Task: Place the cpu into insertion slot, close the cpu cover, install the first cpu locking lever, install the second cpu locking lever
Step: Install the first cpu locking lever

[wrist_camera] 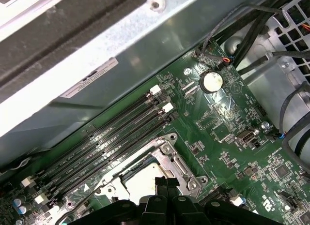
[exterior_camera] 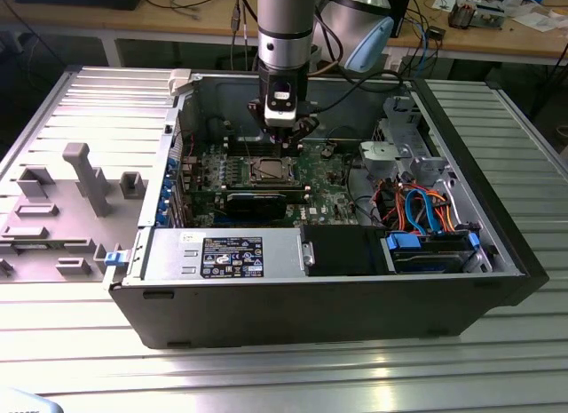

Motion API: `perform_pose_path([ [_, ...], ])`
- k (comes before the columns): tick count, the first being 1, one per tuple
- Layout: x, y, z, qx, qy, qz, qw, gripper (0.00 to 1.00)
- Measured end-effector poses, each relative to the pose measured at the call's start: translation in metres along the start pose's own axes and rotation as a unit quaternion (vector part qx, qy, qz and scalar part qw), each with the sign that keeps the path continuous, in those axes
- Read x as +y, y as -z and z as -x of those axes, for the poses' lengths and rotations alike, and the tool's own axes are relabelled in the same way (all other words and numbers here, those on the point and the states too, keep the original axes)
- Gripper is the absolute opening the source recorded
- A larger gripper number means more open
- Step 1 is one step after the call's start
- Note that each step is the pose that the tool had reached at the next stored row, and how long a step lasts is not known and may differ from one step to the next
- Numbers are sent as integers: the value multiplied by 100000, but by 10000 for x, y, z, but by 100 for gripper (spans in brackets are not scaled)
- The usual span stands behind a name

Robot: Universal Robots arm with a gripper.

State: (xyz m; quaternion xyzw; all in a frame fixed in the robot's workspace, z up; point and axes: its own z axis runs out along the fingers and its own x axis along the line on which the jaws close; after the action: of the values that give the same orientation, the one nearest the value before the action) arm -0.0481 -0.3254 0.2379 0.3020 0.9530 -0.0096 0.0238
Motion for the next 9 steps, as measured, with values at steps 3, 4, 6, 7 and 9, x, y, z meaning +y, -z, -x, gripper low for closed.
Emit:
perform_pose_path([
  [3, 0, 0, 0, 0, 201, 12, 100000, 11],
  [4, 0, 0, 0, -1, 288, 14, 100000, 11],
  [6, 0, 0, 0, -1, 858, 48, 99996, 11],
  [7, 0, 0, 0, -7, 1789, 91, 99984, 11],
  [9, 0, 0, 0, -14, 3726, 191, 99930, 11],
])
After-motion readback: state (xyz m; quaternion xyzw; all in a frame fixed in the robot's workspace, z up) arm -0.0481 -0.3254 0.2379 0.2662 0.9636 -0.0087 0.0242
